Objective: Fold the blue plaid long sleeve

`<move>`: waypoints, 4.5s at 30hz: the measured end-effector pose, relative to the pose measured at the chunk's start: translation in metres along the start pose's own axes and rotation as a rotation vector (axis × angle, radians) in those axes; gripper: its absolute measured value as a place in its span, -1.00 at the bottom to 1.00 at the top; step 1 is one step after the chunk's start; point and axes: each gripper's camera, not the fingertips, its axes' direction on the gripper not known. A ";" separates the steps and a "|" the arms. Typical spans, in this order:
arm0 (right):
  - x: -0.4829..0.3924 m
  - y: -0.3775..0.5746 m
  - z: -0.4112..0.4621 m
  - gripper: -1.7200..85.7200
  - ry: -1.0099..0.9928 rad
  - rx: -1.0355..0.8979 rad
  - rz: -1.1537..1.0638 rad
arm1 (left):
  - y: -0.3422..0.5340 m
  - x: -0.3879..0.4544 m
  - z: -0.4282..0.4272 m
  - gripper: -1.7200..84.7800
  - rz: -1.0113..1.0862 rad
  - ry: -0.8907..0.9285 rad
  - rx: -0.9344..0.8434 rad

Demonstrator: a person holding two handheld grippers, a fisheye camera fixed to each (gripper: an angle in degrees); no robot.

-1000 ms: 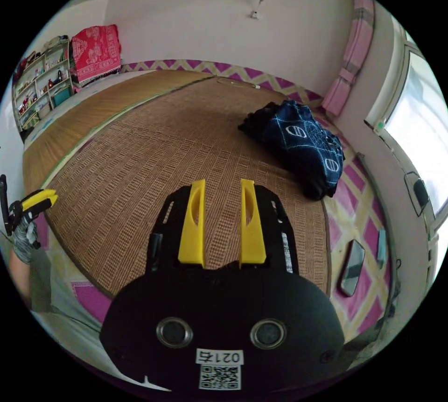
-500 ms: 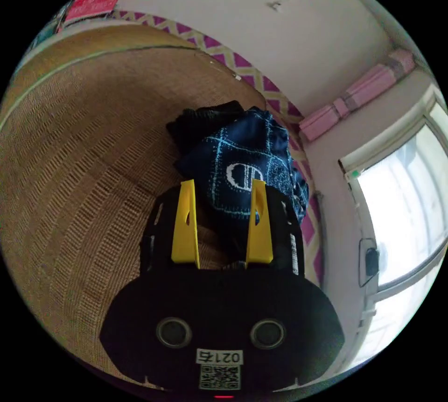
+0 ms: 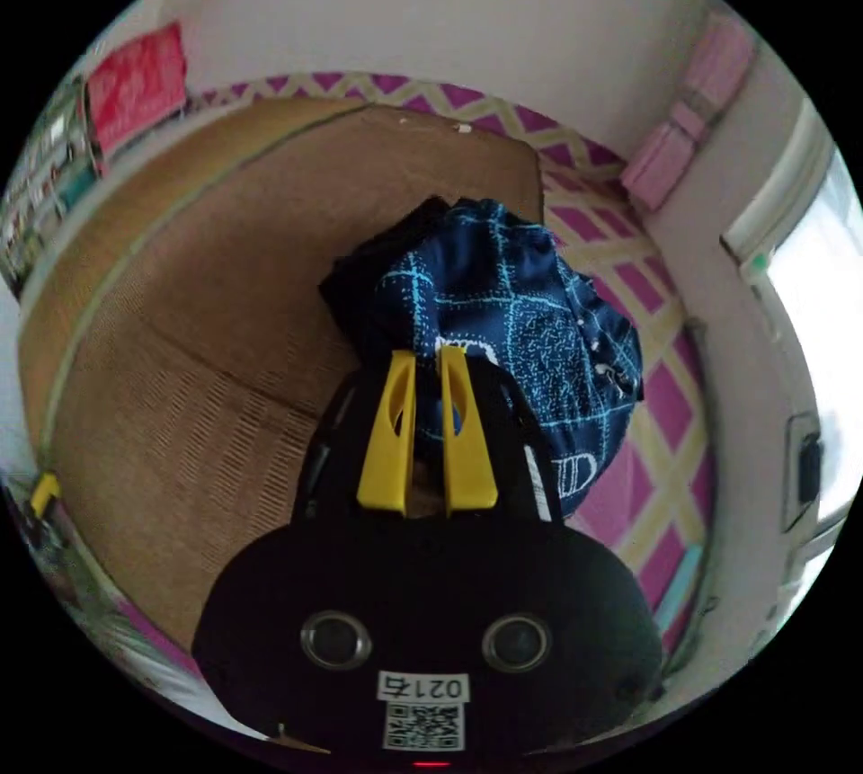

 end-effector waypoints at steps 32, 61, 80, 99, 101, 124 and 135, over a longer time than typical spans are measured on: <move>-0.486 0.182 -0.047 -0.63 -0.440 -0.080 -0.696 | 0.007 -0.146 -0.024 -0.81 -0.101 0.125 0.041; -0.246 0.181 0.025 -0.62 -0.497 -0.270 0.021 | -0.149 -0.255 0.187 -0.73 -0.136 0.430 -0.255; -0.419 -0.052 0.059 -0.79 -0.071 -0.233 -0.448 | -0.117 -0.139 0.154 -0.91 -0.295 0.222 -0.009; -0.565 0.154 -0.001 -0.59 -0.284 -0.145 -0.760 | -0.122 -0.171 0.134 -0.77 -0.148 0.102 0.007; -0.559 0.159 0.008 -0.63 -0.204 -0.104 -0.731 | -0.126 -0.171 0.139 -0.77 -0.133 0.105 -0.005; -0.078 0.123 -0.022 -0.90 -0.970 0.124 0.203 | -0.213 -0.182 0.239 -0.95 -0.173 0.141 -0.163; 0.096 0.291 0.091 -0.88 -0.933 -0.108 0.640 | -0.258 -0.214 0.265 -0.98 -0.127 0.215 -0.237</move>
